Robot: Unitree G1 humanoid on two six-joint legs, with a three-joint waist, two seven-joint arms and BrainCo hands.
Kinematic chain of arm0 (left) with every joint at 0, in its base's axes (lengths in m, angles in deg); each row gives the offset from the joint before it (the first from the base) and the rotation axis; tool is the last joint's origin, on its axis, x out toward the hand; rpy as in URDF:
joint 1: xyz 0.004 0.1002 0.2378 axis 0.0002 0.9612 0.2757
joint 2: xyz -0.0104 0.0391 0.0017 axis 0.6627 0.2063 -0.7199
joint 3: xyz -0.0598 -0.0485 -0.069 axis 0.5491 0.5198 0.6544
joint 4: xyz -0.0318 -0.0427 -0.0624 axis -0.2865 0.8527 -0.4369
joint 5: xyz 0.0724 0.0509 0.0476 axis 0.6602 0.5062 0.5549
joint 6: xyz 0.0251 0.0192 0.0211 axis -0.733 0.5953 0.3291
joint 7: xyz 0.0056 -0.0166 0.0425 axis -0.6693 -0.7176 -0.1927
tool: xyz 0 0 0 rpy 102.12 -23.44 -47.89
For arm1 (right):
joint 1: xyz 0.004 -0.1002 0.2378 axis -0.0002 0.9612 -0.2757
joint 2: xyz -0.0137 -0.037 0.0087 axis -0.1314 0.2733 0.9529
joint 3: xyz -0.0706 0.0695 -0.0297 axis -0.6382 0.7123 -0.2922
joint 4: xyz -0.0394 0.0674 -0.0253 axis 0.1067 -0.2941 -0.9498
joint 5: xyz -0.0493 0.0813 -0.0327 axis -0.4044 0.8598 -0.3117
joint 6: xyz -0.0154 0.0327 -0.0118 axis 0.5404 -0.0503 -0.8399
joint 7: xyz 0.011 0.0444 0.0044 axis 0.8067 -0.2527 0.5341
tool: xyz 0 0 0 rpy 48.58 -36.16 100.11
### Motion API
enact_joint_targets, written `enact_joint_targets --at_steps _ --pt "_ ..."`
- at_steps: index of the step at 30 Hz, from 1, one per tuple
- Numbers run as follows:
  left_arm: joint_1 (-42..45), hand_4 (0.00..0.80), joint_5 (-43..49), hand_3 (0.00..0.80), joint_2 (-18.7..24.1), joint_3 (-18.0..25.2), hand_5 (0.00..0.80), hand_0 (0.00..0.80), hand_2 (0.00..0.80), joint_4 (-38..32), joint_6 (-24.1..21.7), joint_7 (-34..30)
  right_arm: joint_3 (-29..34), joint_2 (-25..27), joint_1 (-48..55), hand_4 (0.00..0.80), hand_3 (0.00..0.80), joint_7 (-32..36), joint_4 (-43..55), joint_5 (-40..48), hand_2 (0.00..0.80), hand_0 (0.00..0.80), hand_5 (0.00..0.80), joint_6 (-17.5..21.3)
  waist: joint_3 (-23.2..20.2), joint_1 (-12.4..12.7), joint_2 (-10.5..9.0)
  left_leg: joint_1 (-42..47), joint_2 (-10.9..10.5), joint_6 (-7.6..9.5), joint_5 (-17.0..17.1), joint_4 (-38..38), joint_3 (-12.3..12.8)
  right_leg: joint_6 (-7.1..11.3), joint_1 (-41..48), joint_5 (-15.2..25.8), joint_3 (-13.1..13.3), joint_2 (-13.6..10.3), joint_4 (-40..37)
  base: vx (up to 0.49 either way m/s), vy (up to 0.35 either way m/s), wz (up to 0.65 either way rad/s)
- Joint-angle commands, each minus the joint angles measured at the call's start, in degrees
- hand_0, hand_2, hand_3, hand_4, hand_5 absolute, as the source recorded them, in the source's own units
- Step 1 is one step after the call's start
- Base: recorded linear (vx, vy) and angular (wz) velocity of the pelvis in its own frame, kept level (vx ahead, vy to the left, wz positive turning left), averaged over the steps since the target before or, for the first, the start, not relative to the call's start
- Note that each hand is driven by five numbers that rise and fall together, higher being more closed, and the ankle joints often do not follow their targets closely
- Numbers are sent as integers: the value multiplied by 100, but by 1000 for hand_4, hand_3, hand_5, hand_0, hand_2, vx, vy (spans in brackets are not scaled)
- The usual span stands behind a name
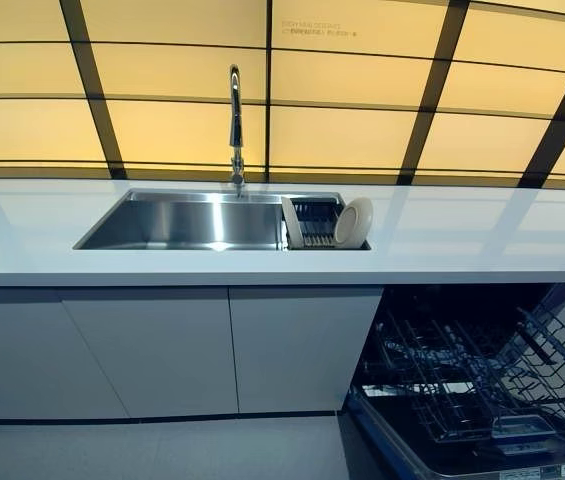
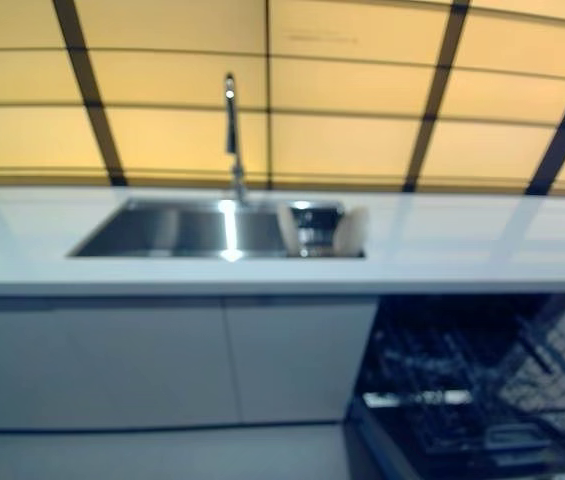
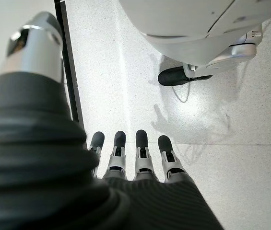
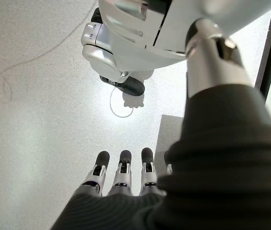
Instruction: Take plates into dishwasher
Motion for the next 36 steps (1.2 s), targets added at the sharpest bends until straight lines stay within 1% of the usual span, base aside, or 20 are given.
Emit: enact_joint_targets --at_steps 1,3,7,19,21,22,23,24,25,26,27,28,29,30,31,32,33,34,35,36 --pt "-387 0 19 0 -3 90 0 0 0 128 -151 -57 45 111 -415 0 0 -38 -209 -88 0 0 0 102 196 -14 7 349 -299 184 -397 15 51 97 -163 327 -48 194 68 0 0 0" --pt "-385 0 -12 0 -7 90 0 0 0 125 -210 -77 47 116 -418 0 0 -32 -221 -92 0 0 0 98 197 -13 7 353 -296 185 -400 15 55 97 -158 325 -52 189 69 0 0 0" --pt "-379 0 -14 0 -3 124 0 0 0 122 -174 -169 50 117 -415 0 0 -26 -237 -91 0 0 0 102 192 -7 7 358 -297 188 -402 15 50 96 -152 326 -63 188 69 0 0 0" --pt "-375 0 55 0 -17 126 0 0 0 179 -119 -88 95 104 -404 0 0 -94 -259 12 0 0 0 -4 212 -25 -1 376 -303 206 -402 15 62 89 -152 314 -42 196 101 0 0 0" --pt "-367 0 30 0 0 149 0 0 0 172 -127 -51 195 135 -386 0 0 -151 -243 210 0 0 0 -27 237 -36 -15 384 -299 212 -408 32 70 90 -148 312 -31 192 127 0 0 0" --pt "-366 0 18 0 15 165 0 0 0 162 -124 -48 251 157 -380 0 0 -273 -229 482 0 0 0 -41 249 -40 -21 388 -298 214 -411 40 71 90 -146 311 -29 189 139 0 0 0" --pt "-349 0 -45 0 63 226 0 0 0 168 -165 -37 493 256 -344 0 0 -434 -225 841 0 0 0 -70 265 -56 -45 389 -293 220 -415 57 85 98 -155 307 -12 189 169 0 0 0" --pt "-342 0 -52 0 81 242 0 0 0 170 -173 -46 567 286 -334 0 0 -482 -224 905 0 0 0 -91 272 -62 -51 392 -291 220 -419 61 93 99 -158 304 -9 187 180 0 0 0" --pt "-333 0 -71 0 107 265 0 0 0 172 -186 -51 668 328 -322 0 0 -635 -225 1122 0 0 0 -138 281 -71 -60 395 -288 221 -424 65 105 101 -162 300 -6 184 195 0 0 0" --pt "-307 0 -101 0 173 335 0 0 0 190 -204 -63 1058 457 -280 0 0 -1048 -265 1666 0 0 0 -113 288 -87 -84 393 -278 226 -428 71 123 111 -183 294 10 184 236 0 0 0" --pt "-298 0 -95 0 191 358 0 0 0 196 -200 -64 1181 503 -263 0 0 -1285 -267 2000 0 0 0 -94 288 -89 -92 392 -275 230 -431 72 130 114 -191 292 19 185 248 41 -21 0" --pt "-273 0 -80 0 255 433 0 0 0 239 -212 -100 1602 662 -227 0 0 -1753 -266 2576 0 0 0 57 287 -110 -115 399 -271 238 -443 65 148 125 -213 290 47 189 273 33 -18 -1" --pt "-250 0 -80 0 275 466 0 0 0 278 -245 -102 1882 771 -206 0 0 -1943 -239 2831 0 0 0 162 285 -130 -129 394 -264 238 -445 65 157 134 -226 292 61 189 289 44 -18 -2" --pt "-214 0 -52 0 315 556 0 0 0 349 -298 -111 2420 1019 -142 0 0 -2268 -183 3269 0 0 0 428 282 -167 -154 400 -254 243 -464 58 183 152 -253 296 90 183 315 38 -5 -3" --pt "-205 0 -33 0 334 596 0 0 0 369 -307 -124 2593 1121 -112 0 0 -2437 -165 3573 0 0 0 652 281 -178 -159 406 -251 247 -473 52 192 160 -266 300 102 179 326 50 7 -5" --pt "-180 0 -33 0 352 629 0 0 0 415 -351 -129 3080 1297 -67 0 0 -2618 43 3794 0 0 0 811 278 -218 -165 410 -248 250 -490 49 214 178 -293 303 130 170 353 47 21 -5" --pt "-165 0 -21 0 361 663 0 0 0 436 -378 -124 3373 1432 -39 0 0 -2839 187 3908 0 0 0 1070 274 -244 -164 415 -248 251 -506 51 233 188 -312 301 148 159 372 40 21 -7" --pt "-161 0 -26 0 366 668 0 0 0 437 -381 -121 3481 1482 -34 0 0 -2906 254 3911 0 0 0 1128 273 -252 -163 415 -246 252 -511 52 240 191 -318 301 155 155 378 45 42 -5" --pt "-159 0 -55 0 374 659 0 0 0 416 -383 -86 3846 1722 -15 0 0 -3212 547 3867 0 0 0 1577 264 -286 -160 406 -246 254 -527 57 262 206 -348 301 174 132 407 48 52 -4" --pt "-148 0 -71 0 383 667 0 0 0 371 -366 -72 4055 1860 18 0 0 -3403 847 3792 0 0 0 1761 257 -311 -158 404 -254 259 -542 62 270 212 -364 301 188 119 420 56 68 -11"
